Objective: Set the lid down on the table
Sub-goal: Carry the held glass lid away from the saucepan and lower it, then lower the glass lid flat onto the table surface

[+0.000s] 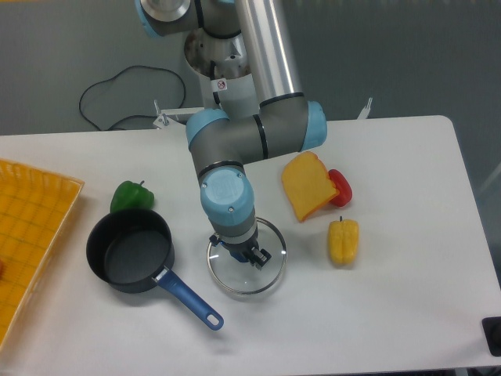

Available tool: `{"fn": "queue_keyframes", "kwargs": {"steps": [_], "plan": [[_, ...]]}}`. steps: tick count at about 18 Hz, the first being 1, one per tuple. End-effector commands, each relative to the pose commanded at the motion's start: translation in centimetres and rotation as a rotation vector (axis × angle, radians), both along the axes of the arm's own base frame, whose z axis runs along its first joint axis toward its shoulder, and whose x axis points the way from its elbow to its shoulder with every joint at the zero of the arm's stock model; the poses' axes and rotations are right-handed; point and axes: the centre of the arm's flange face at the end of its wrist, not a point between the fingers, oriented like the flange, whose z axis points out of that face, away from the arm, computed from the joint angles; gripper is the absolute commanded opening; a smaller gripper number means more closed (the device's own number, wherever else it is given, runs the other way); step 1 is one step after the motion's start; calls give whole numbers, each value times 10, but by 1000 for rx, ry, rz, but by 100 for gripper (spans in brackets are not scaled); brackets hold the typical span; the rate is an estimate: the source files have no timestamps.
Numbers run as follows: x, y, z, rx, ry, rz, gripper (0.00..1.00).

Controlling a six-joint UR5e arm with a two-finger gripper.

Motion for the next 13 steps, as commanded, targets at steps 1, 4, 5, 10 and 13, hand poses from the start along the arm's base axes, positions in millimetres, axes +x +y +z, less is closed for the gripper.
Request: {"fn": "queue_keyframes", "kwargs": {"steps": [1,4,5,10,13], "plan": [[0,0,-1,-1,-1,0,59],[0,0,-1,-1,-1,2,59],[0,0,-2,-2,-2,3,59],[-1,1,-7,-8,-7,5,60],[0,0,-9,-11,-10,6,60]]}}
